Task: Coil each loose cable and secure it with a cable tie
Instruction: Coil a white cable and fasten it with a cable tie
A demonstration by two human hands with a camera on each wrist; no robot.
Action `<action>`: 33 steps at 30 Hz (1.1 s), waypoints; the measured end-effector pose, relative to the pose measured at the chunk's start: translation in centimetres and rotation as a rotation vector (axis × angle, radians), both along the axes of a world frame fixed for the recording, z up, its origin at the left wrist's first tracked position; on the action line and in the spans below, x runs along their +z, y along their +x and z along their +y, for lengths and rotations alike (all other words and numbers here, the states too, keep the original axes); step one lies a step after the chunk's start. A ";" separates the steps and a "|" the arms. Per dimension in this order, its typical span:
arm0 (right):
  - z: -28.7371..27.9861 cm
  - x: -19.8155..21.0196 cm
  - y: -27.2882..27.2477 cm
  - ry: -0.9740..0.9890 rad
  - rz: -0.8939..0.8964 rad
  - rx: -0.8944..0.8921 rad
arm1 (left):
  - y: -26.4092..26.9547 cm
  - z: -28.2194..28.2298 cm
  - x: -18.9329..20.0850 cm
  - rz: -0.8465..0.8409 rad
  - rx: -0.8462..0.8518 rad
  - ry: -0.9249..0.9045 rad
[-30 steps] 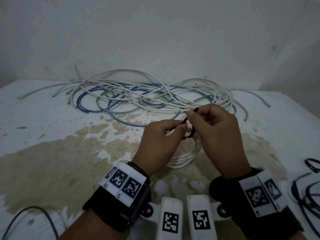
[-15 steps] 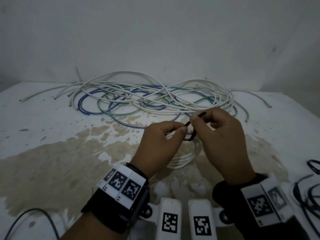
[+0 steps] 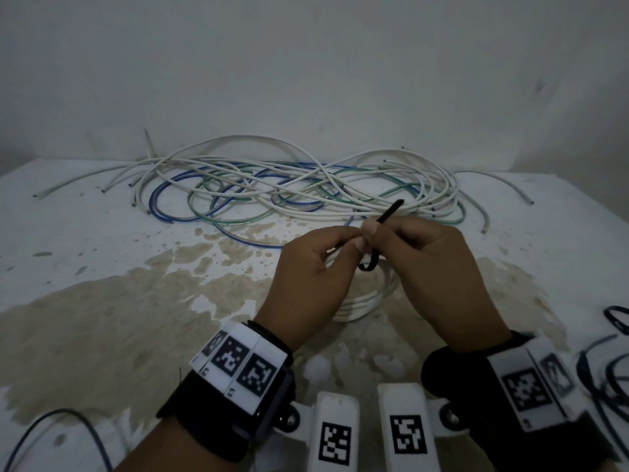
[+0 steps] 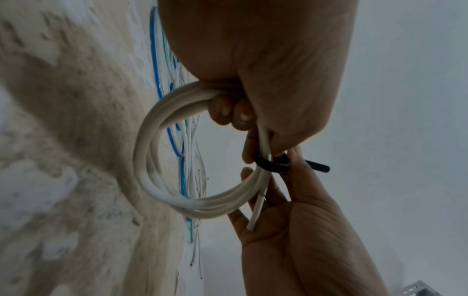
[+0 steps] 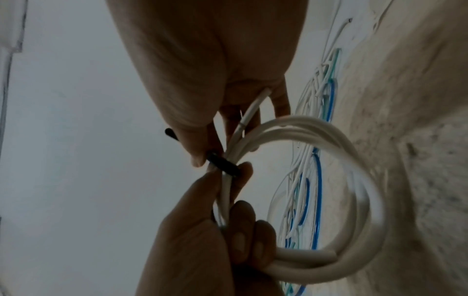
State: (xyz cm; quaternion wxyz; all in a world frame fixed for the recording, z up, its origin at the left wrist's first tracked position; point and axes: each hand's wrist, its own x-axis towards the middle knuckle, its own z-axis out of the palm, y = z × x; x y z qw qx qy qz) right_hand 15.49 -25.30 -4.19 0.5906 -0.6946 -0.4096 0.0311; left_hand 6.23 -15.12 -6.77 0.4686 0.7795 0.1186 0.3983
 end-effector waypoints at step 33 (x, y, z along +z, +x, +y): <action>-0.2 -0.5 0.2 0.085 -0.291 -0.042 | -0.3 -0.4 0.6 0.028 -0.170 -0.258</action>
